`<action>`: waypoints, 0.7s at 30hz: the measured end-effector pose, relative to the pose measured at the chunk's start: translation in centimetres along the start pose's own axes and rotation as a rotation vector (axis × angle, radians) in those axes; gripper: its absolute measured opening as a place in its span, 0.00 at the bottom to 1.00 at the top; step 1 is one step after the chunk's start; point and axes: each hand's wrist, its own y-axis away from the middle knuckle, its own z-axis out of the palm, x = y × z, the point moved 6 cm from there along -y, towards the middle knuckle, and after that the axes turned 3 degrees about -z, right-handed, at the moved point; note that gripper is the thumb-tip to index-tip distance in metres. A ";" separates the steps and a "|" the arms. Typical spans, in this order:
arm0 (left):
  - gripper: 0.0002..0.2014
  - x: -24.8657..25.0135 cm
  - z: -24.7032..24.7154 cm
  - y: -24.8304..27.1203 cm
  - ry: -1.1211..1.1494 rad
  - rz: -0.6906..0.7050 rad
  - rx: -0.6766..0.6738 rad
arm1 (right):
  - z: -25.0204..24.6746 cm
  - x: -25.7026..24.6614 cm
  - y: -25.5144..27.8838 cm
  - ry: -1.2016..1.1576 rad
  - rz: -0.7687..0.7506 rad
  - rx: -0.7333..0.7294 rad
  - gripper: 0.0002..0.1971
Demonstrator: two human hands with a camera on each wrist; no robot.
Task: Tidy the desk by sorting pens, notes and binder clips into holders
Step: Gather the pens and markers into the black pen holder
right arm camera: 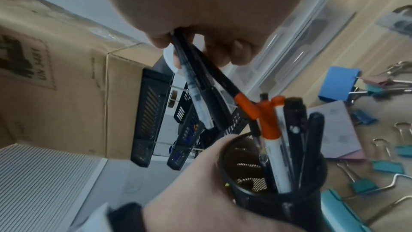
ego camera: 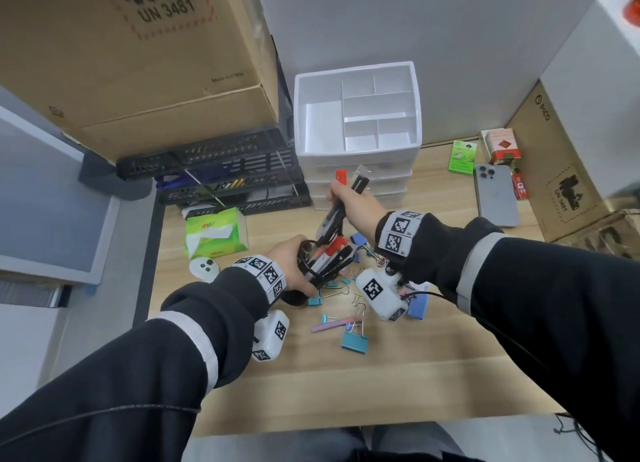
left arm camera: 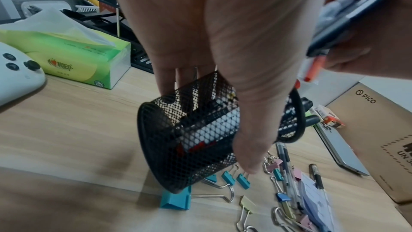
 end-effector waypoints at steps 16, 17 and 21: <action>0.51 1.0 -0.3 0.6 0.118 0.037 0.038 | 1.2 2.3 1.0 0.399 -0.139 -0.111 0.11; 0.51 1.1 -0.3 0.6 0.111 0.047 0.040 | 1.0 2.3 1.0 0.402 -0.154 -0.093 0.10; 0.44 1.4 -0.3 0.5 0.075 0.058 0.040 | 0.5 2.4 0.7 0.400 -0.193 -0.041 0.02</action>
